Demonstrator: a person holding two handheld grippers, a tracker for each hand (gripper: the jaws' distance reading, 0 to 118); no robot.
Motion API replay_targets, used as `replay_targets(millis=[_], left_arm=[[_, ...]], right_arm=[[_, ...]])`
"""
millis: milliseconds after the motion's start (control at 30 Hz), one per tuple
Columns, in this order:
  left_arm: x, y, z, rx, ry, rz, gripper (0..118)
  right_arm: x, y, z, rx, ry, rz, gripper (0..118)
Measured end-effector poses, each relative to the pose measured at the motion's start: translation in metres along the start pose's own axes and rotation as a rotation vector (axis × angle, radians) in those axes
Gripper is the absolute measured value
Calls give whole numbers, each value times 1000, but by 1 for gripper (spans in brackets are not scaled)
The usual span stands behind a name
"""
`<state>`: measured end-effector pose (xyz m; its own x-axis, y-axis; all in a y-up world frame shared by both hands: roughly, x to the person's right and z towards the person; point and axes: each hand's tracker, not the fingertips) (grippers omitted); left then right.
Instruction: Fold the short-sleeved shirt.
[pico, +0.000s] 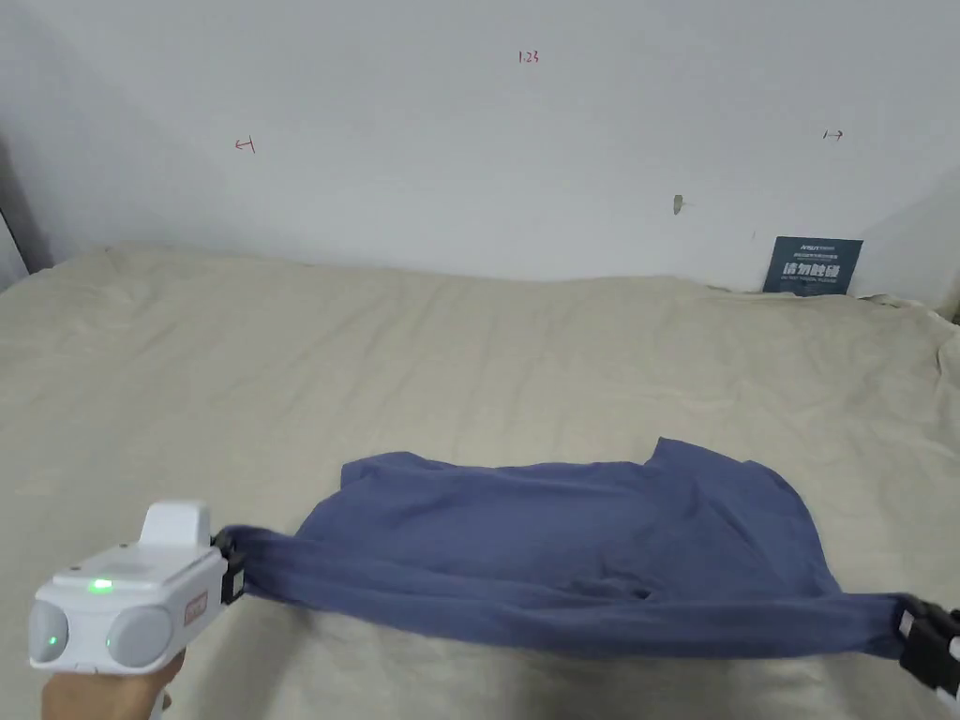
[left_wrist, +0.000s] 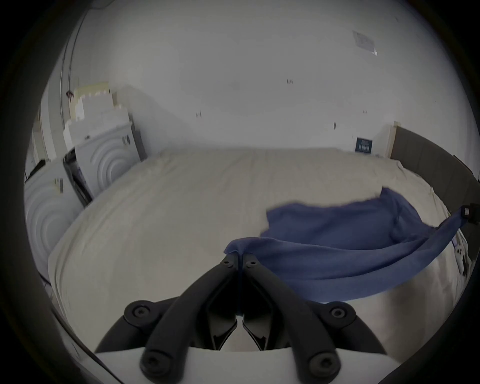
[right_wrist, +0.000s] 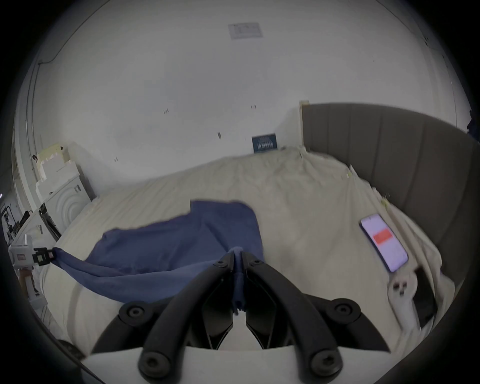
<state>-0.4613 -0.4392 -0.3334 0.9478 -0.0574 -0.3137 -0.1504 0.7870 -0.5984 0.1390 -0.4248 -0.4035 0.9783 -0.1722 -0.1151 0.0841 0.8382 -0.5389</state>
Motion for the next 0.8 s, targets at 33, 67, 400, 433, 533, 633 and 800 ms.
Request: replay_targets(millis=[33,67,400,433,533,633,800], left_arm=[[-1,-14,2,-22,5,-7,0],[-1,-26,5,-44,11,-12,0],[-7,-112,16,-220,25,-23,0],[-8,-116,18,-226,26,-24,0],[-13,-128,26,-237,20,-28,0],[-17,-135,39,-235,13,-20,0],[-29,-145,68,-216,-16,24,0]], right_arm=[[2,-11,7,-19,-6,-4,3],[3,-21,12,-42,-12,-8,3],[20,-111,30,-267,-97,13,3],[17,-118,34,-282,-108,19,3],[17,-133,39,-317,-121,62,3],[12,-141,50,-332,-122,36,3],[16,-141,69,-322,-115,3,3]])
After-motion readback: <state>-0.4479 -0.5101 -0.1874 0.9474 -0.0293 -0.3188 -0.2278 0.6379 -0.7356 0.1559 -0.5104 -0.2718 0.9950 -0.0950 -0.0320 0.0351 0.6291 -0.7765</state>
